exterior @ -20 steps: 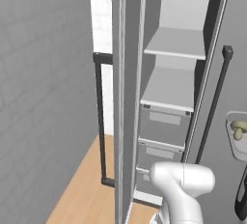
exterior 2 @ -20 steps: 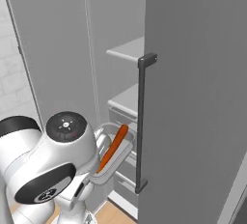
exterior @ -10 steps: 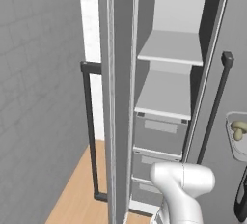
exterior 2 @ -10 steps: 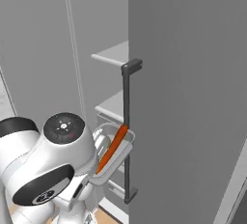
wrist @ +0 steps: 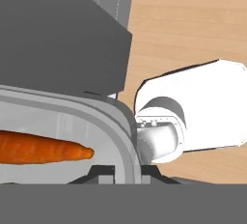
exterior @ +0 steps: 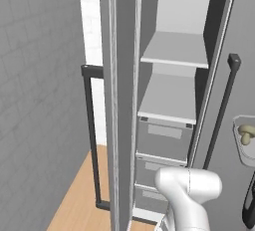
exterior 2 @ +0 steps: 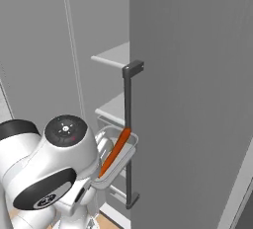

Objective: Take the meat container that has the chicken drumstick and place it on the second highest rack of the freezer. Then take the vegetable container that has the carrot and mushroom and place it on the highest rack of the freezer.

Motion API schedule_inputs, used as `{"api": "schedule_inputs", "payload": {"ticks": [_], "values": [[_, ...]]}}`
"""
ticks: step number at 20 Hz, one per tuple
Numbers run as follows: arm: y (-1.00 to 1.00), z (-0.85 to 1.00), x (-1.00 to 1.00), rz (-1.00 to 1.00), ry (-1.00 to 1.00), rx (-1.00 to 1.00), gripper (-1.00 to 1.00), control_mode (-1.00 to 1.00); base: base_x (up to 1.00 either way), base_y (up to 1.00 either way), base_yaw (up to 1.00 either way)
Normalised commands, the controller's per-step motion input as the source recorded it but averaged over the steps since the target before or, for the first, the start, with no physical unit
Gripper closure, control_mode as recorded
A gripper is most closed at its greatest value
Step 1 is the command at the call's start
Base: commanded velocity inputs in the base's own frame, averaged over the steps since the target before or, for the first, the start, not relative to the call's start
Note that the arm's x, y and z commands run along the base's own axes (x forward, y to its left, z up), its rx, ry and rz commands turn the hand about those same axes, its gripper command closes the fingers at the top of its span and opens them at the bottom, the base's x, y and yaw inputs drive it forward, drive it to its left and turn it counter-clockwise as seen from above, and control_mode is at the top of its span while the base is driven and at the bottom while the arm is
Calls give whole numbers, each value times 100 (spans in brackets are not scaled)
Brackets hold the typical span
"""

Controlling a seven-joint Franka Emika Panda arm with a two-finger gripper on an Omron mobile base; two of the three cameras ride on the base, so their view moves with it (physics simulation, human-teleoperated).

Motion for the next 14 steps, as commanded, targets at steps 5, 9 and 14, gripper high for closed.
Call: {"api": "schedule_inputs", "payload": {"ticks": [5, 9, 14], "values": [[8, 8, 0, 0, -5, -1, 100, -100, 0, 30, 0], [50, 20, 0, 0, -11, -7, 100, -100, 0, 0, 0], [25, 43, 1, 1, -12, -4, 100, -100, 0, 0, 0]]}}
